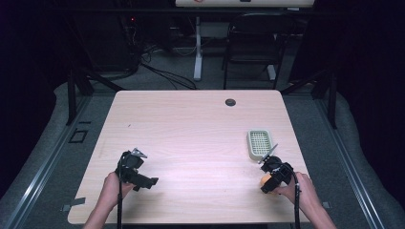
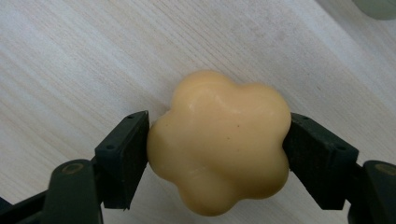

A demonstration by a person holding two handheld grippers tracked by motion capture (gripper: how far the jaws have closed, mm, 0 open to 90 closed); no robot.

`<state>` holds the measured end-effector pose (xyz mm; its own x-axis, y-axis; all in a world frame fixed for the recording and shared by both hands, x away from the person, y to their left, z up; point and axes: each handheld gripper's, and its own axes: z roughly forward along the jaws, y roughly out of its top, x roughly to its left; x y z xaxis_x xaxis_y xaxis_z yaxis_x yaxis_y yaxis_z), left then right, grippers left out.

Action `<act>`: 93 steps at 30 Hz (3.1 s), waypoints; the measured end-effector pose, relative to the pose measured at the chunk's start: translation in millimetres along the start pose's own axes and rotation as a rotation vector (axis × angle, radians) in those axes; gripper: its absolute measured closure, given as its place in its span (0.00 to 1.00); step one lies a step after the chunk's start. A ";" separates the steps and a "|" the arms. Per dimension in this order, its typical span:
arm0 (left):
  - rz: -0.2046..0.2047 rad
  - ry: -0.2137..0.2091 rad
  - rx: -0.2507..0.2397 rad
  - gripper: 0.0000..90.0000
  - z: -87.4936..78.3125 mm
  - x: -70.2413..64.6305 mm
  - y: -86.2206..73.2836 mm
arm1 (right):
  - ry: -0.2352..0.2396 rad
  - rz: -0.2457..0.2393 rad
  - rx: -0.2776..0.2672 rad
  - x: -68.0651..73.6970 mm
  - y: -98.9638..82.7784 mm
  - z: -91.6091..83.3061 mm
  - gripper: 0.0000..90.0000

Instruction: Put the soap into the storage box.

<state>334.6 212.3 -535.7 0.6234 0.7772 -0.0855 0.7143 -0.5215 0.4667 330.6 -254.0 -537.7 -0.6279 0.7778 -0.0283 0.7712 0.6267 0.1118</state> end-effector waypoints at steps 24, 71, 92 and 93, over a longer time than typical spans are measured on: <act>-0.007 -0.009 -0.004 0.00 -0.4 1.3 -0.5 | 0.031 0.029 -0.039 -4.6 -4.5 -9.9 0.30; -0.009 0.000 -0.007 0.00 0.0 1.5 -1.3 | 0.034 0.019 -0.095 -20.4 27.6 -43.4 0.30; -0.007 -0.005 -0.004 0.00 0.8 0.9 -0.8 | 0.022 0.049 -0.124 -37.1 48.2 -55.4 0.30; -0.006 -0.006 -0.003 0.00 0.8 0.7 -0.9 | 0.015 0.041 -0.114 -38.8 50.0 -56.4 0.30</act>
<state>334.7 213.0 -537.0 0.6211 0.7782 -0.0931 0.7168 -0.5159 0.4691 387.6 -255.5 -475.0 -0.5983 0.8012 -0.0063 0.7798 0.5841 0.2252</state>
